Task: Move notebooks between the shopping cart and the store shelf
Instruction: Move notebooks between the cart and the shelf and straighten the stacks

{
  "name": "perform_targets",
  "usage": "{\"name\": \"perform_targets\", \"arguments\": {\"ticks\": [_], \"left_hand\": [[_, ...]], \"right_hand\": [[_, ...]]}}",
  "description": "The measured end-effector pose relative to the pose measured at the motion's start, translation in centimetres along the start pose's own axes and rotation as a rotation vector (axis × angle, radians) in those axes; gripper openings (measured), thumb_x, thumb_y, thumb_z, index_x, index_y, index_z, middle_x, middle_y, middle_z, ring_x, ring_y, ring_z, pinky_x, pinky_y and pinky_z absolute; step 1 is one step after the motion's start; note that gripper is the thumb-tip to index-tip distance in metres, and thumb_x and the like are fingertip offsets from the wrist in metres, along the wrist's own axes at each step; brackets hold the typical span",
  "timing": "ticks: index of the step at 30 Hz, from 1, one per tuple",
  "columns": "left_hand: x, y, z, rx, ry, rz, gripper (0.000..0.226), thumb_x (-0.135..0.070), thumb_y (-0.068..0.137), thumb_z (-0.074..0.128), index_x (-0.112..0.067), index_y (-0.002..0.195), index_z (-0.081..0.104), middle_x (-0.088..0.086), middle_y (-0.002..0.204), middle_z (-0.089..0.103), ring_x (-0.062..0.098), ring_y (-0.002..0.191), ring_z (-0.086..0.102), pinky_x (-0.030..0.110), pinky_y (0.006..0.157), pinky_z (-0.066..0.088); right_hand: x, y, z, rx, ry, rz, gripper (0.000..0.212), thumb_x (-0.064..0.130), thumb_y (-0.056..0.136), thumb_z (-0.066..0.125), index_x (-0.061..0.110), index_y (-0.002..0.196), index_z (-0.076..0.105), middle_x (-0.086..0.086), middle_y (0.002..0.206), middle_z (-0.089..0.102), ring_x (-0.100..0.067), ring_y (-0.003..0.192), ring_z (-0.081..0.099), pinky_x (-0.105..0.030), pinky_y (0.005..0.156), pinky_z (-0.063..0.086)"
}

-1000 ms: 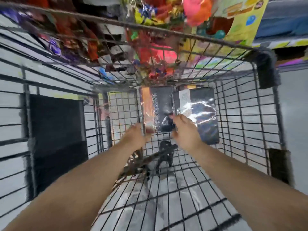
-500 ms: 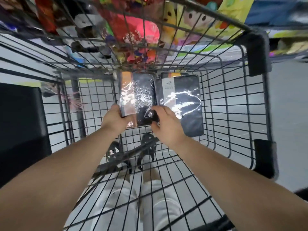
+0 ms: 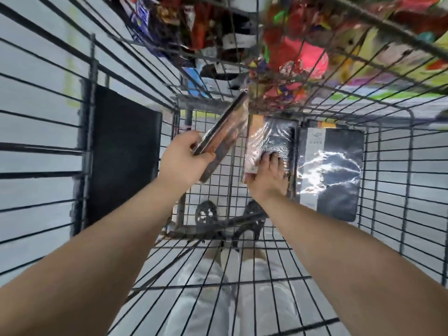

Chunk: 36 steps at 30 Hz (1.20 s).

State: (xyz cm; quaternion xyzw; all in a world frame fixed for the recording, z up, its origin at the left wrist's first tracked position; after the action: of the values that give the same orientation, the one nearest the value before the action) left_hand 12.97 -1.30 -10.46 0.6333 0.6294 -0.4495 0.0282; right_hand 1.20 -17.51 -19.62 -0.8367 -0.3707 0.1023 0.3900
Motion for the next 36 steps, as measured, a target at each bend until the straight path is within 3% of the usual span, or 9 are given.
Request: {"name": "perform_targets", "arguments": {"ticks": [6, 11, 15, 21, 24, 26, 31, 33, 36], "left_hand": [[1.8, 0.3, -0.1, -0.048, -0.139, -0.087, 0.019, -0.025, 0.075, 0.071, -0.013, 0.086, 0.059, 0.004, 0.086, 0.066, 0.025, 0.081, 0.063, 0.046, 0.077, 0.053], [3.0, 0.3, -0.2, -0.077, -0.21, -0.13, 0.013, -0.022, 0.08, 0.069, -0.025, 0.089, 0.06, -0.012, 0.079, 0.063, 0.014, 0.076, 0.061, 0.031, 0.071, 0.051], [4.0, 0.2, 0.0, -0.087, -0.223, -0.151, 0.02, -0.024, 0.081, 0.069, -0.026, 0.1, 0.063, -0.011, 0.088, 0.066, 0.01, 0.077, 0.062, 0.025, 0.065, 0.047], [3.9, -0.1, 0.1, -0.066, -0.249, -0.157, 0.011, -0.024, 0.081, 0.069, -0.03, 0.083, 0.06, -0.015, 0.078, 0.065, 0.01, 0.074, 0.063, 0.026, 0.066, 0.049], [3.0, -1.2, -0.7, -0.057, -0.271, -0.14, 0.014, -0.021, 0.081, 0.069, -0.031, 0.08, 0.06, -0.014, 0.077, 0.066, 0.013, 0.075, 0.064, 0.027, 0.068, 0.05], [2.0, -2.4, -1.5, -0.064, -0.279, -0.129, 0.011, -0.021, 0.081, 0.069, -0.029, 0.084, 0.061, -0.012, 0.078, 0.065, 0.013, 0.075, 0.062, 0.026, 0.068, 0.048], [-1.1, -7.3, -4.7, -0.094, -0.256, -0.088, 0.02, -0.036, 0.085, 0.065, -0.018, 0.083, 0.057, 0.002, 0.073, 0.059, 0.019, 0.066, 0.055, 0.032, 0.065, 0.044], [-2.6, -9.9, -5.9, -0.094, -0.231, -0.071, 0.025, -0.044, 0.089, 0.059, -0.021, 0.08, 0.055, 0.005, 0.076, 0.059, 0.019, 0.067, 0.054, 0.036, 0.072, 0.044], [-5.0, -13.3, -7.5, -0.112, -0.233, -0.01, 0.034, -0.045, 0.092, 0.054, -0.015, 0.077, 0.051, -0.002, 0.067, 0.048, 0.013, 0.06, 0.044, 0.03, 0.063, 0.036]], "right_hand": [[1.0, 0.3, 2.3, 0.051, -0.144, -0.062, 0.067, 0.042, 0.099, 0.024, 0.02, 0.15, -0.014, -0.005, 0.158, -0.02, -0.028, 0.147, -0.012, -0.046, 0.118, 0.002], [1.7, -0.2, 2.3, -0.18, -0.01, -0.07, 0.054, 0.033, 0.094, 0.048, 0.025, 0.143, 0.027, -0.01, 0.154, 0.018, -0.03, 0.139, 0.019, -0.047, 0.111, 0.023], [1.0, 0.5, 2.6, -0.141, 0.258, 0.246, 0.085, 0.04, 0.085, 0.063, 0.027, 0.148, 0.008, -0.018, 0.156, 0.008, -0.036, 0.141, 0.017, -0.055, 0.109, 0.027], [0.7, 0.0, 1.7, -0.178, 0.263, 0.329, 0.113, 0.05, 0.072, 0.074, 0.018, 0.15, -0.001, -0.02, 0.136, 0.044, -0.036, 0.124, 0.042, -0.047, 0.102, 0.038], [0.0, -0.6, 1.3, -0.129, 0.438, 0.374, 0.075, 0.045, 0.069, 0.078, 0.01, 0.127, 0.044, -0.012, 0.116, 0.062, -0.03, 0.101, 0.06, -0.041, 0.083, 0.054], [0.2, -2.2, 0.2, -0.053, 0.502, 0.279, 0.04, 0.039, 0.077, 0.073, 0.011, 0.1, 0.057, -0.007, 0.099, 0.068, -0.025, 0.082, 0.062, -0.032, 0.069, 0.053], [0.9, -9.2, -4.9, -0.068, 0.386, -0.016, 0.02, 0.038, 0.095, 0.045, 0.02, 0.101, 0.042, -0.002, 0.082, 0.06, -0.026, 0.073, 0.056, -0.03, 0.059, 0.04], [-0.2, -12.6, -7.3, -0.12, 0.252, -0.036, 0.021, 0.04, 0.099, 0.037, 0.019, 0.102, 0.038, -0.003, 0.076, 0.057, -0.029, 0.074, 0.056, -0.032, 0.062, 0.044], [-2.6, -17.1, -10.1, -0.212, 0.326, -0.082, 0.027, 0.037, 0.1, 0.036, 0.014, 0.113, 0.041, -0.011, 0.083, 0.06, -0.031, 0.073, 0.057, -0.037, 0.066, 0.046]]}}
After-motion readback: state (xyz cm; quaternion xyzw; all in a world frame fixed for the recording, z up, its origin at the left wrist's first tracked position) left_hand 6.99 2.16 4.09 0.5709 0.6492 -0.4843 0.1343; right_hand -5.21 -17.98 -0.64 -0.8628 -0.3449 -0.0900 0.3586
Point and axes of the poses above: each hand's wrist, its own y-axis towards the middle knuckle, its own z-axis out of the palm, x = y × z, the point moved 4 cm from there along y, towards the middle knuckle
